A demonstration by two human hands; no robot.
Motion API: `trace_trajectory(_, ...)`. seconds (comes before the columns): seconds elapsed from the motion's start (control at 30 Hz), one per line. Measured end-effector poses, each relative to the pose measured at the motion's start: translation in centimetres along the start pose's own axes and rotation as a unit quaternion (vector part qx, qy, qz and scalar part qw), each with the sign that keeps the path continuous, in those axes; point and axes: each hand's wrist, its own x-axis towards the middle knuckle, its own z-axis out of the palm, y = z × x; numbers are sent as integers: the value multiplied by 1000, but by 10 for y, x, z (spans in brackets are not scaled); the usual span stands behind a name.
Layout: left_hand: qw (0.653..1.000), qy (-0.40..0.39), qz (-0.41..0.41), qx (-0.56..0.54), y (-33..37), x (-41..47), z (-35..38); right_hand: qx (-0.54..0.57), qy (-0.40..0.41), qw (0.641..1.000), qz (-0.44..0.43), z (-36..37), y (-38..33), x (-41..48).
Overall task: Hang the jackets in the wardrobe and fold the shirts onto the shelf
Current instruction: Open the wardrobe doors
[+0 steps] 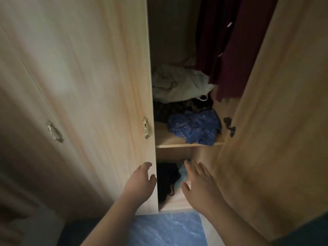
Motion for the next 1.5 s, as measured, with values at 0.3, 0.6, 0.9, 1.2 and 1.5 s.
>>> trace_trajectory(0.3,984,85,32,-156,-8,146,-50,11,7,999,42,20,-57,123)
trace_trajectory(0.6,977,19,35,-210,-3,150,-45,17,6,998,54,27,-74,115)
trace_trajectory(0.9,983,59,27,-172,-19,7,-49,70,-4,998,-7,30,-102,17)
trace_trajectory(1.2,982,113,-40,-144,-83,-125,-96,124,0,981,-147,32,-205,-58)
trace_trajectory(1.5,982,140,-48,-115,-177,-212,-175,43,-51,978,-200,46,-307,-122)
